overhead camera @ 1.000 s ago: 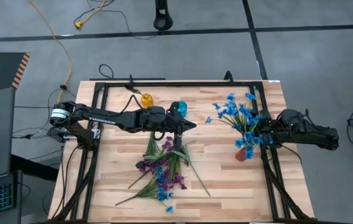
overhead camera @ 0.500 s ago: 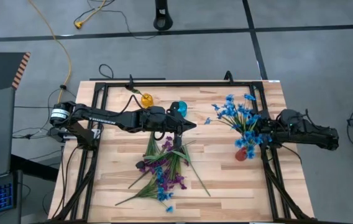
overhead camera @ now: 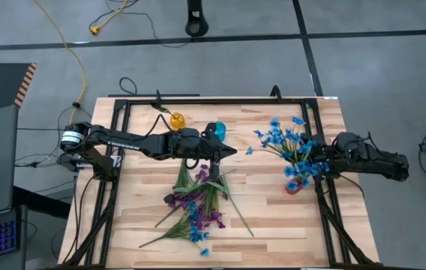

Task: Sort flowers into vase by color
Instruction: Put the top blue flower into the red vase

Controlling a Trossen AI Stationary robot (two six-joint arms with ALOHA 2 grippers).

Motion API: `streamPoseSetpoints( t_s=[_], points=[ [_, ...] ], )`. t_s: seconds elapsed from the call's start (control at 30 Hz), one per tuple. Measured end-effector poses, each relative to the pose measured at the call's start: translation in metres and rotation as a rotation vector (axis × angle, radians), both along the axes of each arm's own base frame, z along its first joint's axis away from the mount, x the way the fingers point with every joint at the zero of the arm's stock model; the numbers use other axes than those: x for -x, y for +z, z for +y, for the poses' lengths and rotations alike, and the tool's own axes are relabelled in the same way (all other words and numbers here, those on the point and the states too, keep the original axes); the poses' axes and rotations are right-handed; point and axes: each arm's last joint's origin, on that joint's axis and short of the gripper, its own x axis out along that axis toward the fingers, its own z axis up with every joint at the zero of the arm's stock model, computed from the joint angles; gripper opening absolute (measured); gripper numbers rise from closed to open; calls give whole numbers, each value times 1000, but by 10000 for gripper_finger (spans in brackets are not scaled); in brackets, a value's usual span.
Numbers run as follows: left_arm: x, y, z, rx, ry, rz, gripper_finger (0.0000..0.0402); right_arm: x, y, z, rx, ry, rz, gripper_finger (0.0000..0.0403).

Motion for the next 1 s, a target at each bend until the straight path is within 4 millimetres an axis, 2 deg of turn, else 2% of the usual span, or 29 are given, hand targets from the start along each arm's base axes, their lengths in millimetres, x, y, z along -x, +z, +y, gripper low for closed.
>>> streamPoseSetpoints(
  t_s=[0.47, 1.0],
  points=[
    [0, 0, 0, 6, 1, 0, 0, 0, 3, 7, 192, 115, -56, 43],
    [0, 0, 0, 7, 2, -1, 0, -1, 4, 9, 345, 98, -98, 43]
  ],
)
